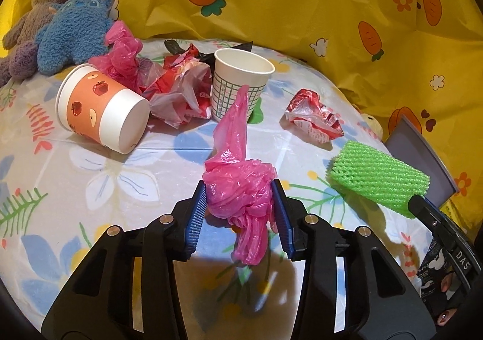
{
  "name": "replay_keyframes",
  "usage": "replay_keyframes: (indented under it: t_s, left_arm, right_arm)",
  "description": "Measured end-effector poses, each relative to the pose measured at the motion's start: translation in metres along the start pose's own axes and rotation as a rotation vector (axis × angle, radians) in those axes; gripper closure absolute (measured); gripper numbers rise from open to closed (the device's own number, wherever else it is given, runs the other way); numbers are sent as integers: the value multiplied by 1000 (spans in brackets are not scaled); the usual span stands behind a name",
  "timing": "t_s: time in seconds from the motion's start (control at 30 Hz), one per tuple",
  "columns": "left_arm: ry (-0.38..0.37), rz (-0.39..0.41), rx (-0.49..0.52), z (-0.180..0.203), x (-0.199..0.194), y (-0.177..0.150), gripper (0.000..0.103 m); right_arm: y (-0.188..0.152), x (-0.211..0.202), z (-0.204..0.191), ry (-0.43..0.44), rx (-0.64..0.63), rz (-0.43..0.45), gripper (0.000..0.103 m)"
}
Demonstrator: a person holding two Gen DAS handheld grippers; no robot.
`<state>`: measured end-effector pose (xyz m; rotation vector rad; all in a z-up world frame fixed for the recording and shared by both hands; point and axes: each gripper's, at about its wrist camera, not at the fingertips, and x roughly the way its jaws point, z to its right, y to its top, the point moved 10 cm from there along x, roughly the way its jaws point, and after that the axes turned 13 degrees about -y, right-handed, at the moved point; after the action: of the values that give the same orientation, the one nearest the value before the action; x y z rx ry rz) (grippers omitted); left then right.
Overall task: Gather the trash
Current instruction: 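Grasp the pink plastic bag with the left tool while the right tool grasps the green foam net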
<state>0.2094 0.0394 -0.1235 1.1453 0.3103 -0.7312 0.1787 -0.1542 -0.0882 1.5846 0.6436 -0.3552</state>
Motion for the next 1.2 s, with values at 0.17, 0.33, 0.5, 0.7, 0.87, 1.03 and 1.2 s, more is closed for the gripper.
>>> replay_keyframes:
  t_s: [0.17,0.33,0.5,0.7,0.87,1.03,1.2]
  left_arm:
    - [-14,72,5,13,-23,2,62]
    - [-27,111,38,34,-37,3,62]
    - [-36,114,77,52,-40,0,62]
    - [-58,119,108,69,-40,-2,62]
    - [-63,120,120,74,-38,0,62]
    - [-71,119,131,80,-35,4,62]
    - [-88,114,154,93,-29,8,62]
  right_arm:
    - [0,-18,8,3,23,34,95]
    - [2,-31,15,-10,30,63,95]
    - [0,-38,20,-16,33,70,95]
    - [0,-45,24,-22,31,81,95]
    - [2,-48,28,-28,39,88,95]
    - [7,-54,34,-37,42,109,95]
    - [12,-59,44,-51,51,124,95]
